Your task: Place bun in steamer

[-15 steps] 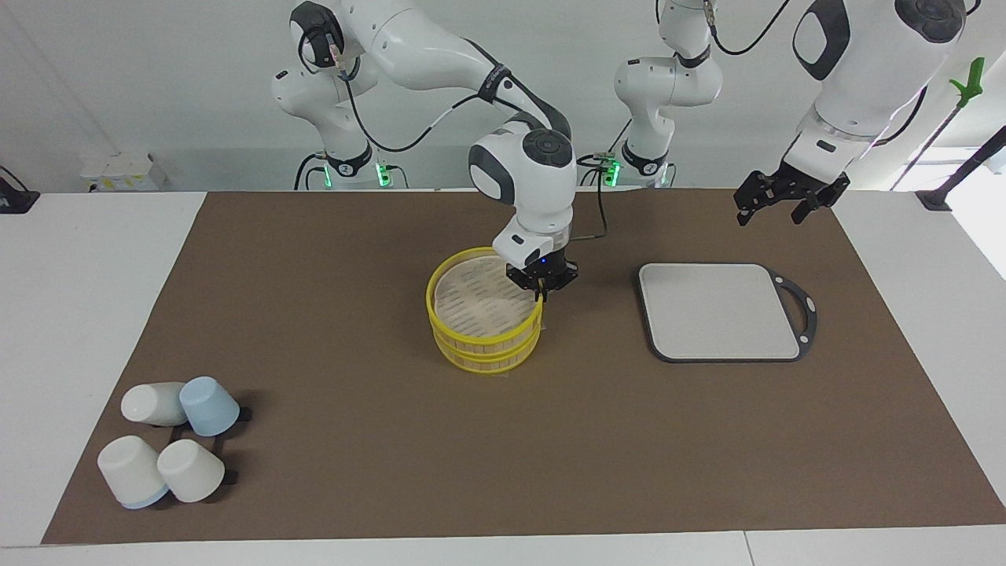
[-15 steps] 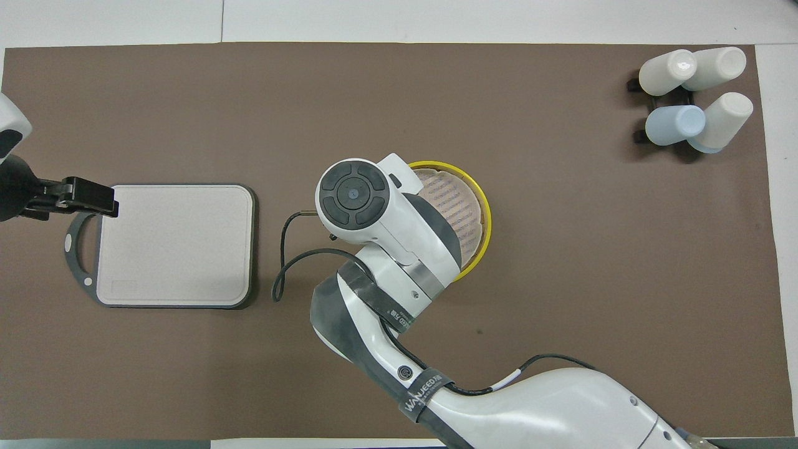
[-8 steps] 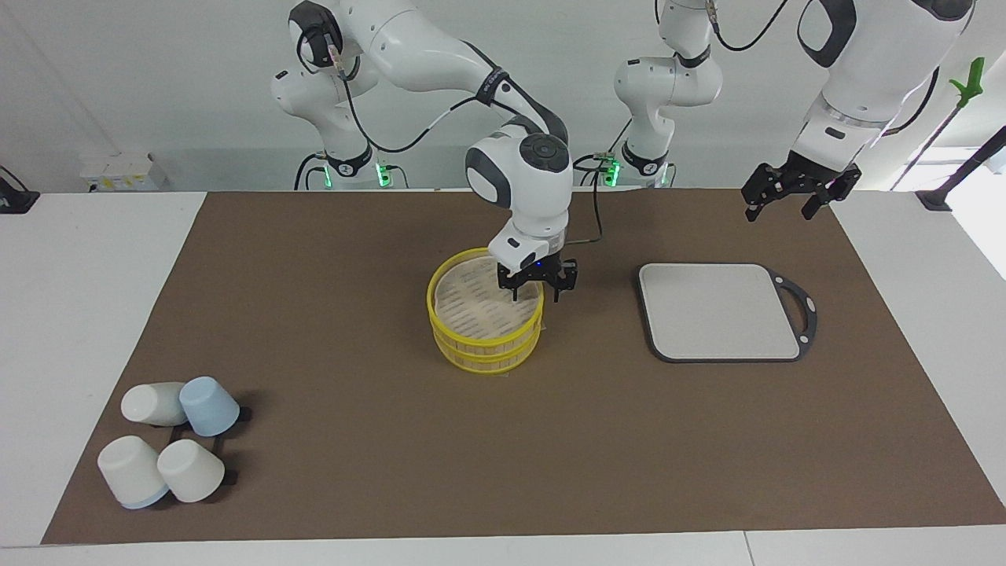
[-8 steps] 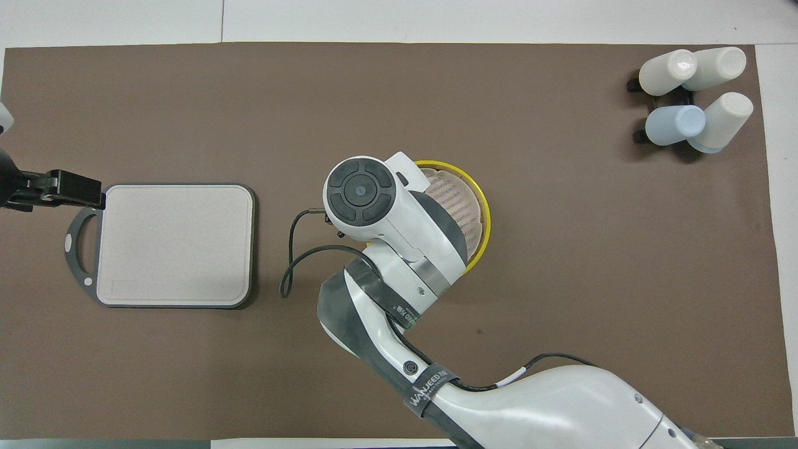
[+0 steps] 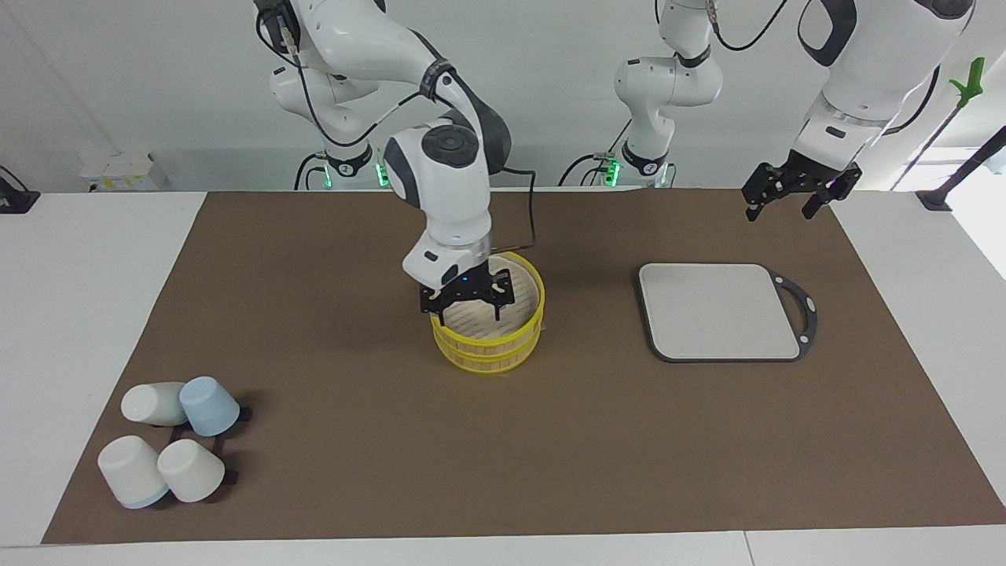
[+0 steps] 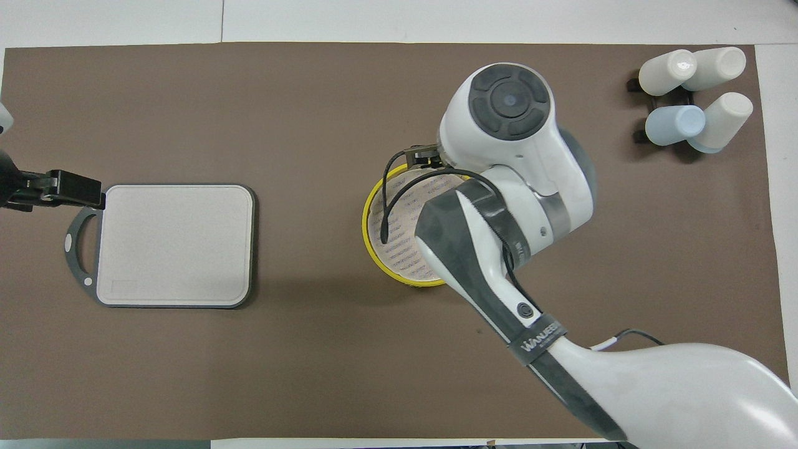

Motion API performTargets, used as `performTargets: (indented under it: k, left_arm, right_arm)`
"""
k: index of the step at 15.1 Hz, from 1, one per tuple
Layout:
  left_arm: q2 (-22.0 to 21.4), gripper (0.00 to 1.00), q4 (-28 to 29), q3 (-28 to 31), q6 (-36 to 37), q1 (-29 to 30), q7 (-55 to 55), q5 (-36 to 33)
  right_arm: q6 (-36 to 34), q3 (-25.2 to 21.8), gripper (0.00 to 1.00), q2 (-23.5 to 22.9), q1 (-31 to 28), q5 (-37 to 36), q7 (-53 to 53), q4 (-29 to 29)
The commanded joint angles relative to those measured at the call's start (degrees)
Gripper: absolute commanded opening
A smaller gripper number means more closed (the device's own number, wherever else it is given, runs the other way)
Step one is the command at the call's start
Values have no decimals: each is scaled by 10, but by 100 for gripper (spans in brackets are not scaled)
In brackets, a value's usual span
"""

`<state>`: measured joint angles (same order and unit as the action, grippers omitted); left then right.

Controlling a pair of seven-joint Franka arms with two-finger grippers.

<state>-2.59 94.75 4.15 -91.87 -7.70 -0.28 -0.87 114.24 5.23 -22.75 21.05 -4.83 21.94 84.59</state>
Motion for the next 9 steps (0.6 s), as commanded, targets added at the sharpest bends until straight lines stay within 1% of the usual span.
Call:
performTargets:
  k: [1,5,9]
  left_arm:
    - [-3,100,-2,-7,2,8,7,-6]
    - [-3,100,-2,-7,2,8,6,-5]
    - [-4,100,-2,-6,0,8,5,0]
  right_arm:
    - [-38,8,100,37,-49,4,-95,14]
    - [-105,7,100,74,-117,5,-212,15]
    - [-145,7,100,105,-164,5,-266,17]
